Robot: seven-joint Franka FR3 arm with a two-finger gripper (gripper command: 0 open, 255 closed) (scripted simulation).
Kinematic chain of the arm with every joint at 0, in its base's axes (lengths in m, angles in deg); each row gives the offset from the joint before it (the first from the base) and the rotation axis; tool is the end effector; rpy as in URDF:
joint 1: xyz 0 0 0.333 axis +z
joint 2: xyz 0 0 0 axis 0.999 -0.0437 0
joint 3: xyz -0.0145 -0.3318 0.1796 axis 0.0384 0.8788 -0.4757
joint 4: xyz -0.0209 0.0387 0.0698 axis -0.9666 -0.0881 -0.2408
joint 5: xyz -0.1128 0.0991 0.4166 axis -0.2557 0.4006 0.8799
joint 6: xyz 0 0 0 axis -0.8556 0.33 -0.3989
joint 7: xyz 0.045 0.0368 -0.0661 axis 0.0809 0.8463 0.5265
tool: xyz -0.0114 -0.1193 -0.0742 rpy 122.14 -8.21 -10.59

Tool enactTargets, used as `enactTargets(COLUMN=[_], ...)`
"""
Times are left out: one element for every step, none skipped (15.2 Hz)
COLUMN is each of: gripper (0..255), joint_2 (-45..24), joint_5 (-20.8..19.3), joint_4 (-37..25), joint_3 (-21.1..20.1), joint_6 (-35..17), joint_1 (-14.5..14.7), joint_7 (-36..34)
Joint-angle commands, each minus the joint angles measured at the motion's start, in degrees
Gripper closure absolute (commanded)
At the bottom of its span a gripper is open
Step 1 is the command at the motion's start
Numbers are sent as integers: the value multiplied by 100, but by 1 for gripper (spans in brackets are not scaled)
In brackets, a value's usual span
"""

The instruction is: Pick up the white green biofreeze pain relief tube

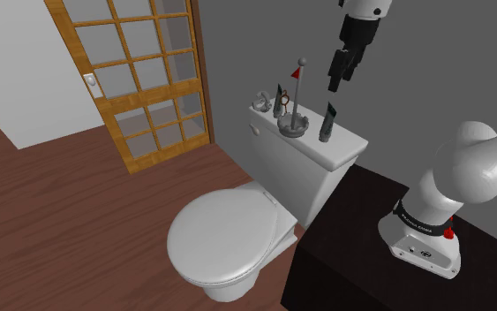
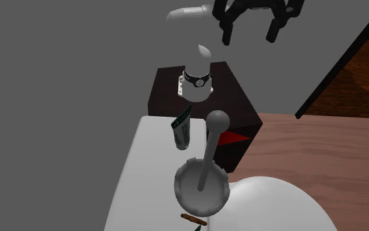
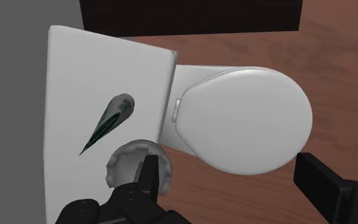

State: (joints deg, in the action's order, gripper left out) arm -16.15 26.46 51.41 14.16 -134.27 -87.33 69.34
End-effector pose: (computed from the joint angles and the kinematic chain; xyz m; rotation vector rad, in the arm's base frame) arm 0.3237 0.0129 0.5926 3.1174 -0.0249 0.1121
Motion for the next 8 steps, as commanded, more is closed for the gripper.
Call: enactTargets(gripper=[0, 0, 0, 0, 0, 0, 0, 0], joint_2=[0, -22, -49, -82, -120, -162, -209, -260], joint_5=[0, -42, -86, -133, -182, -233, -287, -343], joint_4=[0, 140, 274, 403, 526, 645, 758, 866], joint_3=[0, -32, -65, -97, -130, -163, -197, -232], joint_6=[0, -239, -476, -711, -944, -1176, -1405, -1631], joint_1=[0, -124, -252, -382, -514, -649, -787, -929], joint_7=[0, -224, -449, -676, -906, -1138, -1372, -1609])
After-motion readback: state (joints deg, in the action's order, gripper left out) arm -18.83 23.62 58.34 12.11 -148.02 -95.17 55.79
